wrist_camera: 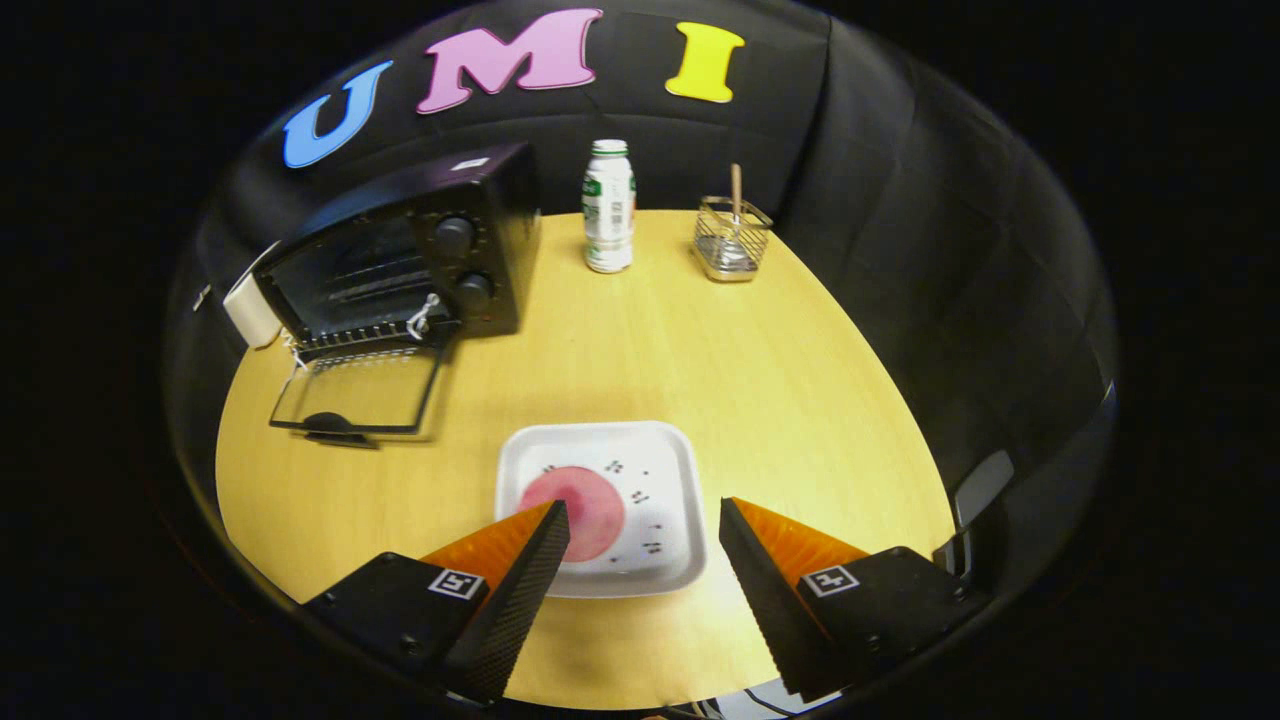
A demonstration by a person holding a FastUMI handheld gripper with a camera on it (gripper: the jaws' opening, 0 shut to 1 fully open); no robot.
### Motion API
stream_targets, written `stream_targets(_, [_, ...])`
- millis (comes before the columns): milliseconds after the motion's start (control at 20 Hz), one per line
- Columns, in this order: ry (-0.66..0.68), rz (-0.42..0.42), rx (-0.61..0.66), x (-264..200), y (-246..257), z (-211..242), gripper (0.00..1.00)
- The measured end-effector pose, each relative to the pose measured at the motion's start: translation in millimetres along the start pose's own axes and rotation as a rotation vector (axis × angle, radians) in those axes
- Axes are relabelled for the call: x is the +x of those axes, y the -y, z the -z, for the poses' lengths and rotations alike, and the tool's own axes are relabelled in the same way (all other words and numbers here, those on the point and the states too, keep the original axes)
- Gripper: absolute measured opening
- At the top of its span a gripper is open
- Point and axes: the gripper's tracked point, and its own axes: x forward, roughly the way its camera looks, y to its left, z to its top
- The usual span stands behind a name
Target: Open the toaster oven, put the food inside, and close the toaster oven door.
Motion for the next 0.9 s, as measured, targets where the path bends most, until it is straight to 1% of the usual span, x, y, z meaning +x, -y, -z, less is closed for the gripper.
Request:
stream_targets(250, [-0.122,-0.024,0.015,31.4,35.8,8.7,0.99])
stream_targets(500, [-0.242,-0.093,-0.03,54.8,32.0,28.3,0.98])
stream_targets(600, [-0.293,-0.115,-0.017,59.0,30.3,34.7,0.98])
stream_targets(750, [-0.378,-0.103,0.016,62.5,33.7,47.9,0.98])
stream_targets(800, [-0.362,-0.101,0.014,65.1,33.8,45.5,0.97])
stream_targets(900, [-0.388,-0.106,0.015,65.5,31.4,47.5,0.86])
